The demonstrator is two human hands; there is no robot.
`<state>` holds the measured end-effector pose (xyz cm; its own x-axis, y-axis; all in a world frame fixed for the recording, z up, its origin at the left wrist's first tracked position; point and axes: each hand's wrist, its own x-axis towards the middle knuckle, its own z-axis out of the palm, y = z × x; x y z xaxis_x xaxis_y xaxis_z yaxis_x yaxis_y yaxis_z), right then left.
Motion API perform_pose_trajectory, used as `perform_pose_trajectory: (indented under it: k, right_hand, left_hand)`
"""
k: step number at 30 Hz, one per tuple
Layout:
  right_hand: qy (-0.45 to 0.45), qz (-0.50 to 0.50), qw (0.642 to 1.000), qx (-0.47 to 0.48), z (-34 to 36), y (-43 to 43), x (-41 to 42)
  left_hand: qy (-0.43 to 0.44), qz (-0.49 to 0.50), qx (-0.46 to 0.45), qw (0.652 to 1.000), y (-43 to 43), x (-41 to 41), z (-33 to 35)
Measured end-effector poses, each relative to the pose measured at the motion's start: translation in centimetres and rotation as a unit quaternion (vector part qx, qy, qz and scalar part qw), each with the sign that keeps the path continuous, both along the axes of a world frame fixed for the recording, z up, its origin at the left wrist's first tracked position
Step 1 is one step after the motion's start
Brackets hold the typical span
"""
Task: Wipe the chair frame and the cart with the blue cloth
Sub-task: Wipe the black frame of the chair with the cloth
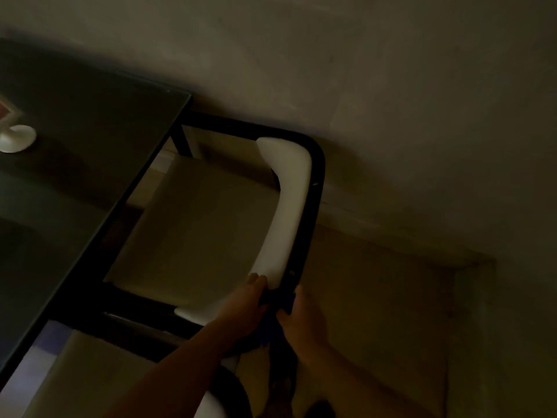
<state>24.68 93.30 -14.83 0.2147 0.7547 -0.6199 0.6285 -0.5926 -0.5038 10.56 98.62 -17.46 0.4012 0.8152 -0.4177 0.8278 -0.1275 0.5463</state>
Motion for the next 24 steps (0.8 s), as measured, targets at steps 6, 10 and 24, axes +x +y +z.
perform_pose_trajectory:
  k: [6, 10, 24]
  right_hand:
    - [-0.028, -0.047, 0.998, 0.031, -0.7, 0.9, 0.0]
    - [-0.042, -0.057, 0.996, 0.048, -0.9, 2.3, 0.8]
    - [-0.079, -0.041, 0.992, 0.086, -1.4, 13.8, 6.7]
  left_hand:
    - [-0.042, -0.029, 0.005, 0.999, 1.3, 0.7, -1.5]
    - [-0.063, -0.007, 0.006, 0.998, 2.9, 2.0, -1.6]
    - [-0.048, 0.04, 0.035, 0.997, 13.3, 9.0, -1.5]
